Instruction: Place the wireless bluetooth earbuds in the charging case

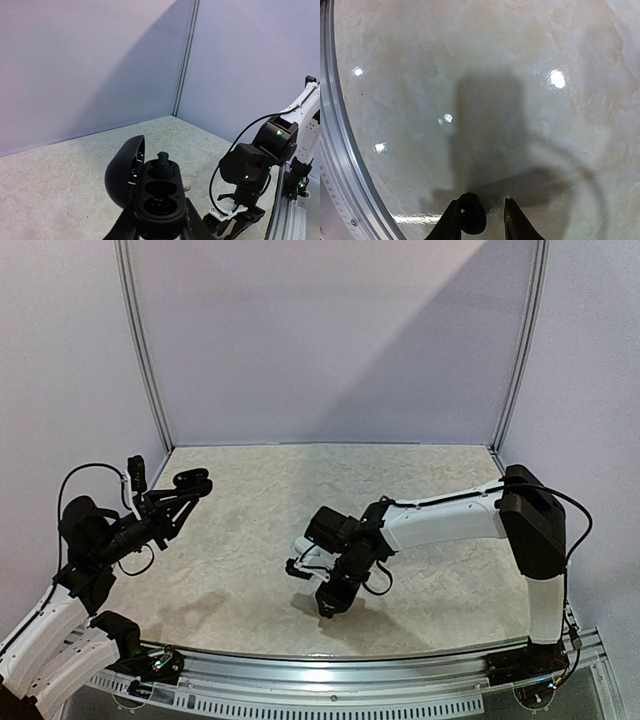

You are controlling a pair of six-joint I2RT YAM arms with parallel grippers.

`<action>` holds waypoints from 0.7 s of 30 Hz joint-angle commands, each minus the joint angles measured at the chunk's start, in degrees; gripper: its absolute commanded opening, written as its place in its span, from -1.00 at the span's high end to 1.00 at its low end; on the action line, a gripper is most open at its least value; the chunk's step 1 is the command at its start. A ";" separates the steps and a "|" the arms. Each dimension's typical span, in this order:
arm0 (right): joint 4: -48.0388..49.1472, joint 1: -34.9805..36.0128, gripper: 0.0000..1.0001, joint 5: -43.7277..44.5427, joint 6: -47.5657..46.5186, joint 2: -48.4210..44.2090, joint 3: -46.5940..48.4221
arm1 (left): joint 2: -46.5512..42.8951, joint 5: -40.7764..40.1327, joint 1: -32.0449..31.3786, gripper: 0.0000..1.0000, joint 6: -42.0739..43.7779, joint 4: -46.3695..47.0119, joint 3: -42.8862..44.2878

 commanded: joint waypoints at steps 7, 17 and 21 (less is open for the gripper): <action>-1.89 1.16 0.73 -0.86 2.72 -0.60 -0.43 | 0.00 0.35 0.50 1.00 0.32 1.09 -0.80; -2.73 1.52 1.00 -0.92 3.67 -3.17 0.45 | 0.03 1.90 0.53 1.00 0.62 1.33 -0.98; -3.88 1.56 1.00 2.38 3.61 -6.62 2.97 | 0.29 5.13 0.22 1.00 1.32 1.62 -1.24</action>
